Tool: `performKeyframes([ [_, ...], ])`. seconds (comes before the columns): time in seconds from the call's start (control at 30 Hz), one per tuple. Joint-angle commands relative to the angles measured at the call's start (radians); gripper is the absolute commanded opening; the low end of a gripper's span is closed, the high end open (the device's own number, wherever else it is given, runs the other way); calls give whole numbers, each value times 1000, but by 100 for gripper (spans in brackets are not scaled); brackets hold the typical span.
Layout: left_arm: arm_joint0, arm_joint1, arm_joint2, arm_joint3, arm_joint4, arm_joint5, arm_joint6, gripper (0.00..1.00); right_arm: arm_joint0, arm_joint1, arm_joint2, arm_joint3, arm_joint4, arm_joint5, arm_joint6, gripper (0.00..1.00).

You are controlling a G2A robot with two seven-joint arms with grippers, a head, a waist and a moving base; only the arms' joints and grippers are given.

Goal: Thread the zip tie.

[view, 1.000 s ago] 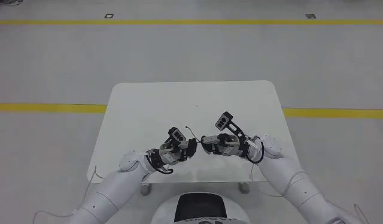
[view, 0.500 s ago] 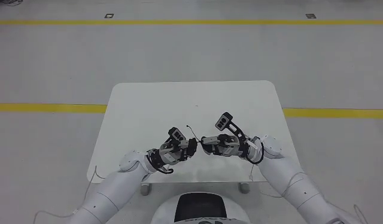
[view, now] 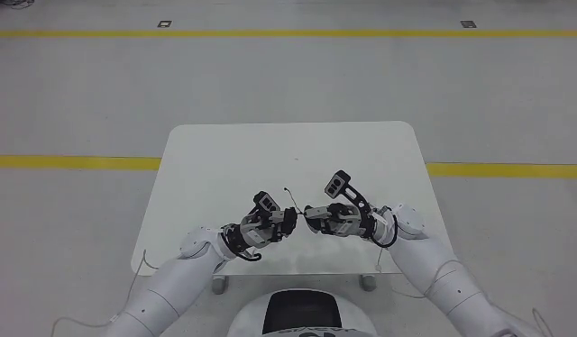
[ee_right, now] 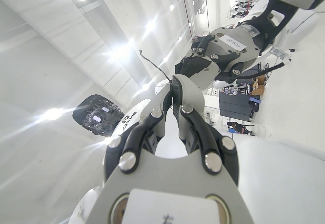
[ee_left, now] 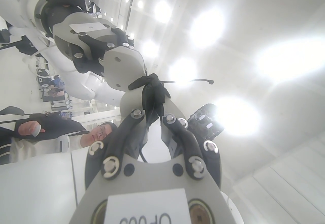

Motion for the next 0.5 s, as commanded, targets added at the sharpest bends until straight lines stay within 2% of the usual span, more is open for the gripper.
performKeyframes([
  [0.0, 1, -1, -1, 1, -1, -1, -1, 0, 0, -1, 1, 1, 1, 3, 1, 0],
  [0.47, 10, -2, -14, -1, 5, -8, 4, 0, -5, -6, 19, 27, 33, 25, 11, 0],
])
